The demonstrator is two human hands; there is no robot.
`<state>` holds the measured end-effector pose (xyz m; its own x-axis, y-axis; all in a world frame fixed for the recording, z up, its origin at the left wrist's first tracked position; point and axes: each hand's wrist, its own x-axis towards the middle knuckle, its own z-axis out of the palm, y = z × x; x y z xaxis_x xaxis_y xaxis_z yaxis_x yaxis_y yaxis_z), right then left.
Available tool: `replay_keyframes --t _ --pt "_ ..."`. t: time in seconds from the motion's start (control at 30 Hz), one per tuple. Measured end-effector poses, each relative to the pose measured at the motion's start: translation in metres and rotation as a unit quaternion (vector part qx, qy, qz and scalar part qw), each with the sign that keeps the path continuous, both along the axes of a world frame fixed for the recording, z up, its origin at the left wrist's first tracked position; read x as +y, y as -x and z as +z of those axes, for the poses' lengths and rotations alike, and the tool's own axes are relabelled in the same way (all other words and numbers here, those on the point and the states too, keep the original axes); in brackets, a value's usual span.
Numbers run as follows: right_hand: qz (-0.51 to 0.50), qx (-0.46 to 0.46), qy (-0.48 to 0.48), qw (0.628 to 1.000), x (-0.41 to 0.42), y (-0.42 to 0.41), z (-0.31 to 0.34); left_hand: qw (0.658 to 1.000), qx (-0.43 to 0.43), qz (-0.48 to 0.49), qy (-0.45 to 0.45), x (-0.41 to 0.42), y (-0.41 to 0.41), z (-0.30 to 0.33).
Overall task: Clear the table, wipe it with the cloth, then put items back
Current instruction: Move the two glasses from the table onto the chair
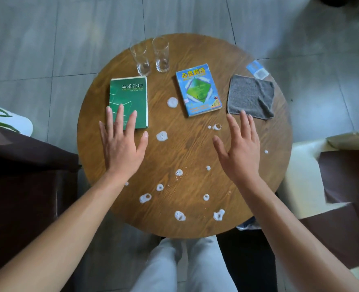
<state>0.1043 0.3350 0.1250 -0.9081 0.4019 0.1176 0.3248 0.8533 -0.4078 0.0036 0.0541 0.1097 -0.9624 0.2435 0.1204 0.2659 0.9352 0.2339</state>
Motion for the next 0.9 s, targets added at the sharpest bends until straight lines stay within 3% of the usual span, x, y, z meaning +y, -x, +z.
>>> replay_keyframes --t 0.57,0.9 --pt "0.067 0.003 0.088 0.994 0.064 0.069 -0.016 0.994 -0.033 0.097 0.029 0.036 0.017 -0.005" --pt "0.075 -0.021 0.101 0.992 0.077 0.107 -0.034 0.991 -0.044 0.088 0.095 0.022 0.061 -0.013"
